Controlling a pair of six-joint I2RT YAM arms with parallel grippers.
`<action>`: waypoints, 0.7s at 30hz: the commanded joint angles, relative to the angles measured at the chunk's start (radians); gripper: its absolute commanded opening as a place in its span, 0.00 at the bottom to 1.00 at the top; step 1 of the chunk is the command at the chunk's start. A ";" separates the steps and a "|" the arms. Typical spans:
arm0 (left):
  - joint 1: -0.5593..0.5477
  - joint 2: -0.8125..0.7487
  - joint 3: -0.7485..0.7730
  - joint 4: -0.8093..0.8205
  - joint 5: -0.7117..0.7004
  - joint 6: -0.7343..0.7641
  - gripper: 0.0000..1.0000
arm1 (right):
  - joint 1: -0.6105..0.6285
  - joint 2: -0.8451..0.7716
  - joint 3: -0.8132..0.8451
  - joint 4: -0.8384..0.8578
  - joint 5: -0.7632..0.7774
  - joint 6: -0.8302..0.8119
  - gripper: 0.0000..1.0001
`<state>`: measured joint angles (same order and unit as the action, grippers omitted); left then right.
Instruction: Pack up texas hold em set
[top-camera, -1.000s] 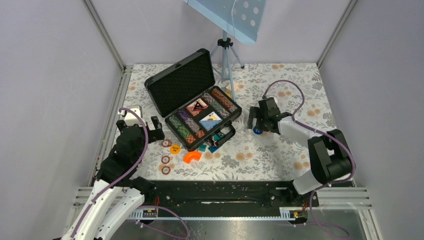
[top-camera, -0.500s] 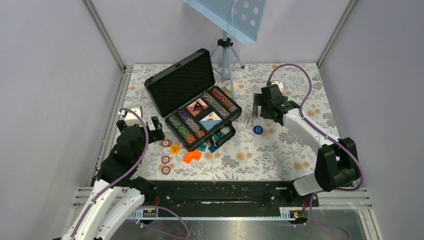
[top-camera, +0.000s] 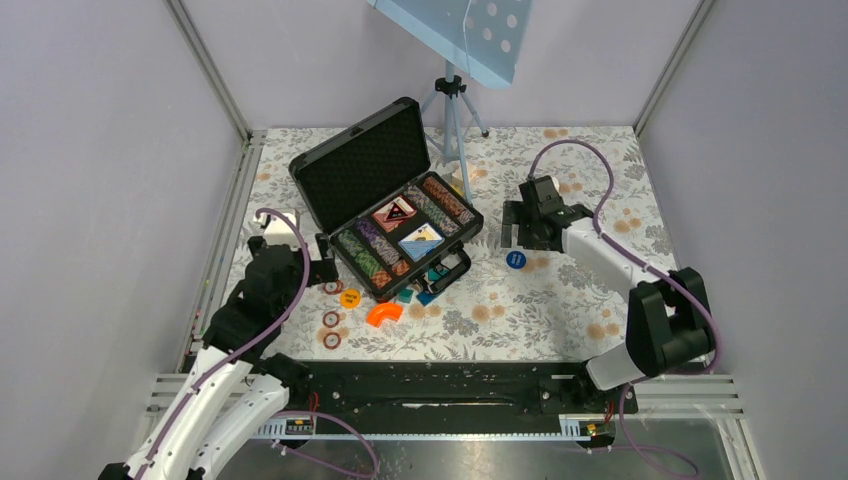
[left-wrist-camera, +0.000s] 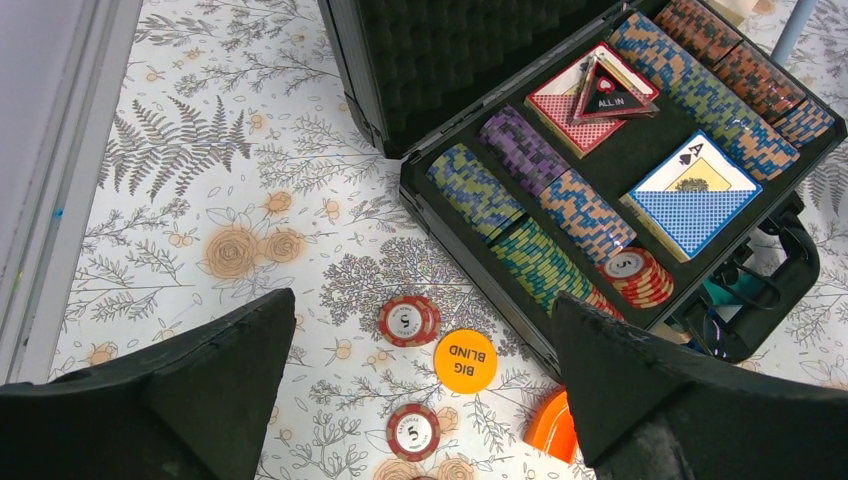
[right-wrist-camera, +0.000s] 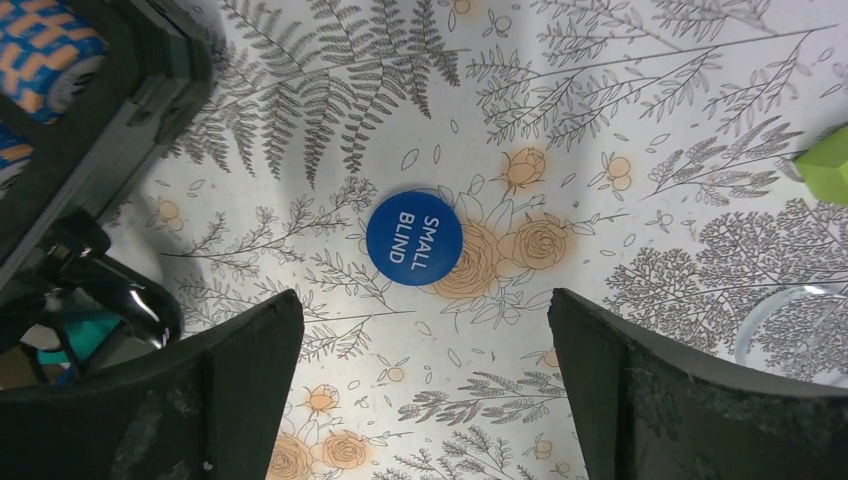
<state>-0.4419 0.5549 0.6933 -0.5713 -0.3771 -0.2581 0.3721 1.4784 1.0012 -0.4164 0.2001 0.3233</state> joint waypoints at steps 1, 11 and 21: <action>0.003 0.009 0.000 0.057 0.031 0.014 0.99 | 0.001 0.093 0.074 -0.077 -0.017 0.056 0.99; 0.004 0.019 0.000 0.057 0.039 0.016 0.99 | 0.001 0.227 0.091 -0.077 0.036 0.153 0.91; 0.003 0.016 0.000 0.058 0.037 0.017 0.99 | 0.004 0.288 0.125 -0.081 0.033 0.176 0.86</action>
<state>-0.4419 0.5716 0.6933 -0.5663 -0.3508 -0.2543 0.3725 1.7542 1.0664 -0.4824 0.2012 0.4721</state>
